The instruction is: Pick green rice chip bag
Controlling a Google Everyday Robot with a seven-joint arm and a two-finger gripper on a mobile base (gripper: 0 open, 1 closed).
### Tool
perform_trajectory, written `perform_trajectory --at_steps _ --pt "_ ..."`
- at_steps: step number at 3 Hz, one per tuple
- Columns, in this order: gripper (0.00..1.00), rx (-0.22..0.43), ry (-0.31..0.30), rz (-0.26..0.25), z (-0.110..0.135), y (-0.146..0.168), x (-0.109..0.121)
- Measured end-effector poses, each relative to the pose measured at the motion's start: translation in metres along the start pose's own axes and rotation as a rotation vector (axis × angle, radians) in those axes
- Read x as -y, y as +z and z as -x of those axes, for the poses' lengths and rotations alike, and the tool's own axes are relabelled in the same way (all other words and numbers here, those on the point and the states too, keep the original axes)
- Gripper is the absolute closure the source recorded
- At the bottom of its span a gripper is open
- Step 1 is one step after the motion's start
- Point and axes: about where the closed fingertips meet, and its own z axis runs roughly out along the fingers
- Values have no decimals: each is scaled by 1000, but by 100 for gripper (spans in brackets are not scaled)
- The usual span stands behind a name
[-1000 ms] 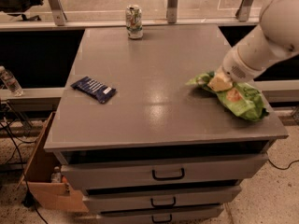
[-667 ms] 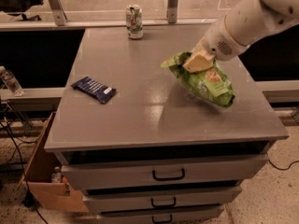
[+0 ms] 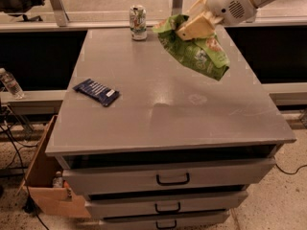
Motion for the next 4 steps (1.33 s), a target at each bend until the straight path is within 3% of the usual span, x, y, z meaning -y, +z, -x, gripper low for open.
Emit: perform_trajectory --at_steps 1,3,4 --pt "100 5 -25 4 4 0 1" --pt "100 153 -190 -12 18 10 65" --pt "100 206 -295 -66 36 -10 92"
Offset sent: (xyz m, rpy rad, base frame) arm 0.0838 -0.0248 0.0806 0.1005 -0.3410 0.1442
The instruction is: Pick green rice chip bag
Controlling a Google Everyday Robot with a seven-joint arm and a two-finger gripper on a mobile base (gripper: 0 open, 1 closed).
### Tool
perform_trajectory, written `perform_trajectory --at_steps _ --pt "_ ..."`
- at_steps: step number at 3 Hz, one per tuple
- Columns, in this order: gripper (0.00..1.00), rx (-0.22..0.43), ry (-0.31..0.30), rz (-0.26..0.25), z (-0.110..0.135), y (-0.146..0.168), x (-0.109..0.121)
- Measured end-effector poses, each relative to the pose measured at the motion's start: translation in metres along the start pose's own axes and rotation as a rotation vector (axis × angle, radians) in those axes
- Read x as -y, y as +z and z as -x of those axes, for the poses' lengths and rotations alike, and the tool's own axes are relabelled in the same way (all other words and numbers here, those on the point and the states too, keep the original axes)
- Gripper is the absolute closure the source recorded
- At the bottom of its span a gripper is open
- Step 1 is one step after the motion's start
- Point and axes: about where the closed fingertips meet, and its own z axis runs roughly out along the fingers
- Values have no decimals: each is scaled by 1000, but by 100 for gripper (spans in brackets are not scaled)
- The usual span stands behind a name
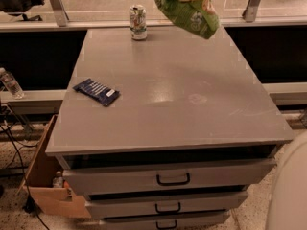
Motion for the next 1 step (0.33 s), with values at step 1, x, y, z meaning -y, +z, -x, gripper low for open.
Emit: perform_trajectory --at_steps 1 --pt "100 18 -35 -59 15 -21 17"
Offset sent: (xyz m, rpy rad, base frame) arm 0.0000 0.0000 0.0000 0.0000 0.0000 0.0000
